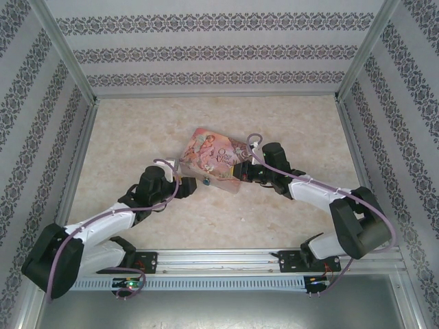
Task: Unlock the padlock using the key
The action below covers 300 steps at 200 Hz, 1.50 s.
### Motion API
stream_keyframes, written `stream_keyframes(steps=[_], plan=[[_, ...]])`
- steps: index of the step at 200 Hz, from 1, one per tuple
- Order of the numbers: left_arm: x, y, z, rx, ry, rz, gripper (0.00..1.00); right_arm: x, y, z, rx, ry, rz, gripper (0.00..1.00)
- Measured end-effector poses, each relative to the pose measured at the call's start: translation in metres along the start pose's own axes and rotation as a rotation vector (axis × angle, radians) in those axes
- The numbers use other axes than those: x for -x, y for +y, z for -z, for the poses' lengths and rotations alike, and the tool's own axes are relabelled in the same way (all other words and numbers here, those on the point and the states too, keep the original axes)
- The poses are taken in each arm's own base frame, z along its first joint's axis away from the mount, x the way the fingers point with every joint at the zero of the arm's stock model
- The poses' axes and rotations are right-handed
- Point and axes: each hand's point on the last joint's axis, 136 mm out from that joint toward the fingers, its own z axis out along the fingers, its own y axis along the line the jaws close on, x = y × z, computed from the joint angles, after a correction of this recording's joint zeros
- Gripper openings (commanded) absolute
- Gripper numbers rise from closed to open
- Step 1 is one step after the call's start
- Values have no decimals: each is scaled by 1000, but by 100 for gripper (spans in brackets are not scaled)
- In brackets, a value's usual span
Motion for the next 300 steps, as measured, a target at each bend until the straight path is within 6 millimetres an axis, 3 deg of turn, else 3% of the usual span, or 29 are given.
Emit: stream_keyframes(steps=[122, 300], plan=[[-27, -7, -40, -122, 94, 3, 64, -4, -7, -1, -24, 23, 19, 0], [-35, -10, -83, -186, 104, 76, 56, -3, -11, 2, -42, 34, 29, 0]])
